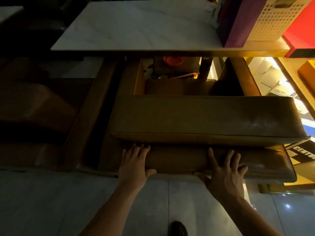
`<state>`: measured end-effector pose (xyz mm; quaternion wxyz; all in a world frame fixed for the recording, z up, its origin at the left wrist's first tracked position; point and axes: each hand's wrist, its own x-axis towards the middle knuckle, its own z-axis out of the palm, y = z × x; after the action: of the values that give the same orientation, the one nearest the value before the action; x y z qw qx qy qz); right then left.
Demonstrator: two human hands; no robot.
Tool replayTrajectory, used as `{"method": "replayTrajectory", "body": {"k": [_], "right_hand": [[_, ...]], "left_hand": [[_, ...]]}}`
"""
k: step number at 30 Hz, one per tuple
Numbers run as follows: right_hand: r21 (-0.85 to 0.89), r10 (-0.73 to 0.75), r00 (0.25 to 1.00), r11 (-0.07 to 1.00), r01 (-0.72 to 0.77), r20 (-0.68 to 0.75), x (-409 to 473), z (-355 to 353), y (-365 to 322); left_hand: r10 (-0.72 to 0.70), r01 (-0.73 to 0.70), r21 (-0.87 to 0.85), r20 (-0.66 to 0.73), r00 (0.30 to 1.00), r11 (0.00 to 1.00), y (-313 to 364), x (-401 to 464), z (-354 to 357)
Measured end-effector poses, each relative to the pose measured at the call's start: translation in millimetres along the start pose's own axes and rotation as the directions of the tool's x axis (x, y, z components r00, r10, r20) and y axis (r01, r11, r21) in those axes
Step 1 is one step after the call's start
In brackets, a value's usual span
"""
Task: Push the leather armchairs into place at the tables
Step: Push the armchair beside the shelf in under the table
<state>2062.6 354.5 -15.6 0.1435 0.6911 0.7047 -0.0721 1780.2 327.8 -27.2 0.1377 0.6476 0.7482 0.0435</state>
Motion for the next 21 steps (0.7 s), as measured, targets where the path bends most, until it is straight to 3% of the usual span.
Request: {"method": "replayTrajectory", "body": {"k": [14,21], "right_hand": [[0.048,-0.063,0.991,0.997,0.058,0.115,-9,-21,10],[0.189,-0.124,0.970,0.978,0.084,0.209,-24,-28,17]], "left_hand": [[-0.106,0.107,0.004,0.178,0.978,0.994,18,-12,-21],[-0.089,0.090,0.010,0.256,0.962,0.996,24,-45,-28]]}}
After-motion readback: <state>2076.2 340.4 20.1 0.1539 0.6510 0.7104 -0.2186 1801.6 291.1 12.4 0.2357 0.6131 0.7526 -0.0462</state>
